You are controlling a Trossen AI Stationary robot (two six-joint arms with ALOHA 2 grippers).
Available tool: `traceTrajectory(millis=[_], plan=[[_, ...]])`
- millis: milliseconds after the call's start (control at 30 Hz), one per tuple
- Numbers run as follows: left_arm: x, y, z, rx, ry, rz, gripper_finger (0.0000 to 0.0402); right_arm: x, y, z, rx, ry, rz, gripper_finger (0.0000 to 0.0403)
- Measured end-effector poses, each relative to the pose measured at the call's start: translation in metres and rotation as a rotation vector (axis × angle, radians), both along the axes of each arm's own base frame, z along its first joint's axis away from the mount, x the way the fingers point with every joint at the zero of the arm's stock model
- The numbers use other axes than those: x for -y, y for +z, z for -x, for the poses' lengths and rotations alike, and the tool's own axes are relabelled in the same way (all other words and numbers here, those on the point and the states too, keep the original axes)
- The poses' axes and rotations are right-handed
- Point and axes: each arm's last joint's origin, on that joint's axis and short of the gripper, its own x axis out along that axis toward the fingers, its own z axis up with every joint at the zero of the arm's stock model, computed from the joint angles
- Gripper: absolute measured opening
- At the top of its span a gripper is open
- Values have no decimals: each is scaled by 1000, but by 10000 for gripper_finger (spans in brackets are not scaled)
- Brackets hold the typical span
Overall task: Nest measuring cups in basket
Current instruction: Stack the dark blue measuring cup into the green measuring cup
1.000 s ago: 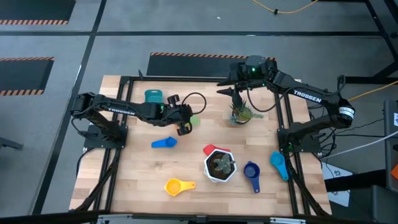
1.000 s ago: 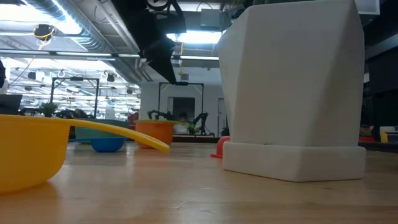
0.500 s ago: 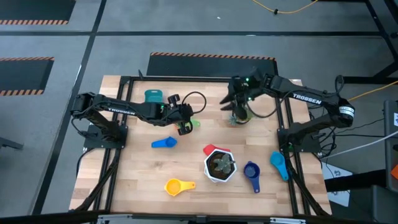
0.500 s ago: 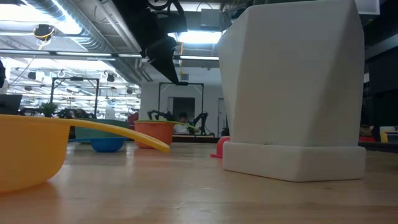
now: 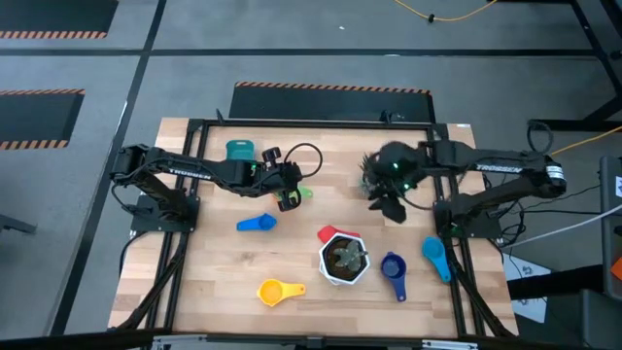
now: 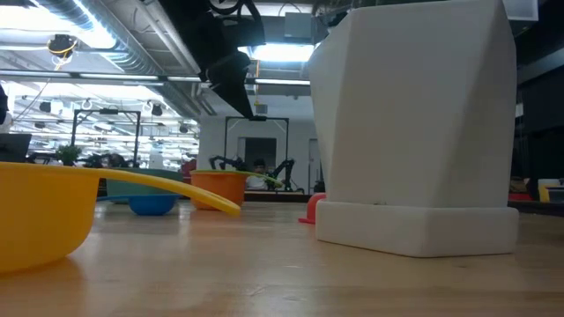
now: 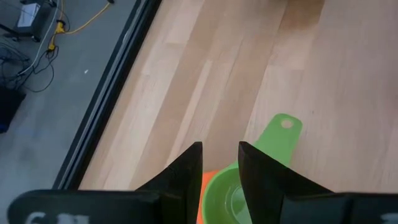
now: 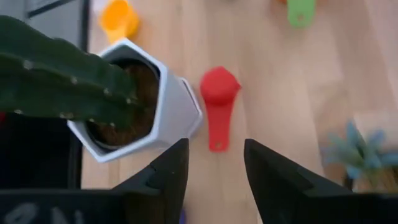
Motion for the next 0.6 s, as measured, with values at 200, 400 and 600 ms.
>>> traceTrajectory(millis=[200,400,600], plan=[[0,0,0,0,0,0,96,-27,7,21,-62,-150,29,159],[0,0,0,1,3,2,96,-54,4,35,-152,-333,29,159],[0,0,0,2,4,3,96,-83,2,41,-156,-433,-11,159]])
